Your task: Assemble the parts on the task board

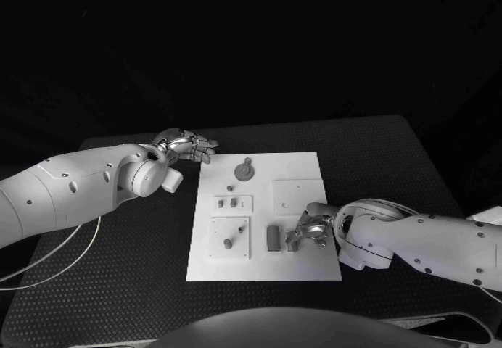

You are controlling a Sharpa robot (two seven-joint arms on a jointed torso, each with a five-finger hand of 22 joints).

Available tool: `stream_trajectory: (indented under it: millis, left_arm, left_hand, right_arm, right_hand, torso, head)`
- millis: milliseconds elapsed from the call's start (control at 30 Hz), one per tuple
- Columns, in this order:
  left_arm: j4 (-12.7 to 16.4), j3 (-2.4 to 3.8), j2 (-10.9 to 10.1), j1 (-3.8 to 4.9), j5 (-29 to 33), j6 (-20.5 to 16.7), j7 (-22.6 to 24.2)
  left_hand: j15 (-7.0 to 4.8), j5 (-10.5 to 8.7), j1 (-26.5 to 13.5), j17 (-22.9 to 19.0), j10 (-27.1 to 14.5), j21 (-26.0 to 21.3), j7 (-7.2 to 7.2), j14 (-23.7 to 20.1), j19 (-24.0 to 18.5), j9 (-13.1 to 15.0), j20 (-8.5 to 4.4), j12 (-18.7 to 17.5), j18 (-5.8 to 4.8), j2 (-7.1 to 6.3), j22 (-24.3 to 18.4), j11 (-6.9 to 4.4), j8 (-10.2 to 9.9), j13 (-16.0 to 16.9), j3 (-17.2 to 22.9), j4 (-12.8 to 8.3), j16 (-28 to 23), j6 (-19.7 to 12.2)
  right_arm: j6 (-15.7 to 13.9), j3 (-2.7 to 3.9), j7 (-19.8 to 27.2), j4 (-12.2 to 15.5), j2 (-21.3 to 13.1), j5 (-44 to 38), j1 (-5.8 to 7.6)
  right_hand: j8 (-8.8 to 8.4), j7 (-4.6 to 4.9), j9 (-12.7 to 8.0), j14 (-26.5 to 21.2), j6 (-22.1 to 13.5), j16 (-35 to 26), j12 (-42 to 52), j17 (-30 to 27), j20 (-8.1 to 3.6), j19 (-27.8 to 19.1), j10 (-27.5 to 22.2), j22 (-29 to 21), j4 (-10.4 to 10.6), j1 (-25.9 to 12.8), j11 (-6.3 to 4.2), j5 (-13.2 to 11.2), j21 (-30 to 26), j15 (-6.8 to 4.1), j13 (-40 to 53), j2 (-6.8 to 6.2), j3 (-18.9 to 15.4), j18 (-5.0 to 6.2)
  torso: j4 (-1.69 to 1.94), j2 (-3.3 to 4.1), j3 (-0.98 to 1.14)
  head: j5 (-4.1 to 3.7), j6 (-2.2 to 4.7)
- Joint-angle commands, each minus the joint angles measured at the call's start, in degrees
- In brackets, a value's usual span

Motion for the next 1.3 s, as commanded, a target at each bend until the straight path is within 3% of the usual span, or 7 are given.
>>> stream_trajectory:
  millis: [33, 433, 833, 967, 1300]
  left_arm:
    - [0.1, 0.03, 0.1, 0.08, -0.2, 0.2, 0.3]
    - [0.1, 0.03, 0.1, 0.08, -0.2, 0.3, 0.3]
    - [0.1, 0.03, 0.0, 0.08, -0.2, 0.2, 0.2]
    - [0.1, 0.03, 0.1, 0.08, -0.2, 0.2, 0.2]
    - [0.1, 0.03, 0.1, 0.08, -0.2, 0.2, 0.2]
  left_hand:
    - [0.39, -0.19, -0.4, 0.1, -0.3, 0.2, -0.14, 0.0, -0.4, -0.1, 0.14, 0.2, 0.50, -0.26, -0.1, -0.01, 0.3, -0.1, -0.3, 0.0, -0.3, -0.4]
    - [0.39, -0.19, -0.4, 0.1, -0.3, 0.2, -0.14, 0.0, -0.5, -0.1, 0.14, 0.2, 0.50, -0.25, -0.1, -0.01, 0.3, -0.1, -0.3, 0.0, -0.4, -0.4]
    - [0.40, -0.19, -0.4, 0.2, -0.3, 0.2, -0.14, -0.1, -0.5, -0.1, 0.15, 0.2, 0.50, -0.25, -0.1, -0.01, 0.3, -0.1, -0.3, 0.1, -0.4, -0.4]
    - [0.40, -0.19, -0.5, 0.2, -0.3, 0.2, -0.14, -0.1, -0.5, -0.1, 0.15, 0.2, 0.50, -0.26, -0.1, -0.01, 0.3, -0.1, -0.3, 0.1, -0.4, -0.4]
    - [0.40, -0.19, -0.5, 0.2, -0.3, 0.2, -0.14, -0.1, -0.5, -0.1, 0.15, 0.2, 0.50, -0.26, -0.1, -0.01, 0.3, -0.1, -0.3, 0.1, -0.5, -0.5]
  right_arm:
    - [0.5, -0.02, 0.0, -0.1, 0.1, -0.5, -0.14]
    - [-1.2, -0.02, 0.2, -0.8, 0.8, -0.5, -0.25]
    - [1.0, -0.02, 0.1, -1.1, 1.0, 0.2, -0.31]
    - [1.0, -0.02, 0.1, -1.2, 1.0, 0.4, -0.32]
    - [0.7, -0.02, 0.1, -1.3, 1.0, 0.6, -0.33]
  right_hand:
    - [0.24, 0.57, 0.0, 0.3, 0.0, 0.0, 0.0, 0.0, -0.07, 0.1, 0.7, 0.7, 0.0, 1.7, -0.30, 0.2, 0.3, -0.18, 0.0, 2.25, -0.3, 0.55]
    - [0.10, 0.63, -0.1, 0.2, -0.1, -0.1, -0.1, -0.3, -0.10, 0.2, 0.5, 0.6, 0.0, 1.0, -0.25, 0.2, 0.2, -0.22, 0.0, 2.35, -0.5, 0.55]
    - [-0.20, 0.82, -0.6, -0.2, -0.1, -0.3, -0.4, -0.9, -0.05, 0.3, 0.3, 0.3, 0.3, -1.7, -0.06, 0.2, -0.3, -0.14, 0.0, 1.71, -0.9, 0.55]
    - [-0.33, 0.91, -0.8, -0.4, -0.2, -0.4, -0.5, -1.2, -0.01, 0.3, 0.1, 0.2, 0.6, -3.2, 0.02, 0.2, -0.5, -0.07, 0.1, 1.15, -0.8, 0.55]
    - [-0.50, 0.93, -1.3, -0.7, -0.2, -0.5, -0.7, -1.5, -0.20, 0.6, -0.1, 0.0, 3.1, -8.1, 0.04, 0.2, -0.9, -0.06, 0.2, -1.75, 0.0, 0.55]
  torso:
    - [-0.02, -0.01, 0.01]
    - [0.04, 0.00, -0.03]
    - [0.01, -0.02, -0.01]
    - [-0.01, -0.01, 0.00]
    - [-0.01, -0.02, 0.02]
  head:
    - [0.05, 0.02]
    - [0.04, 0.02]
    - [0.02, -0.11]
    - [0.04, -0.15]
    - [0.03, -0.22]
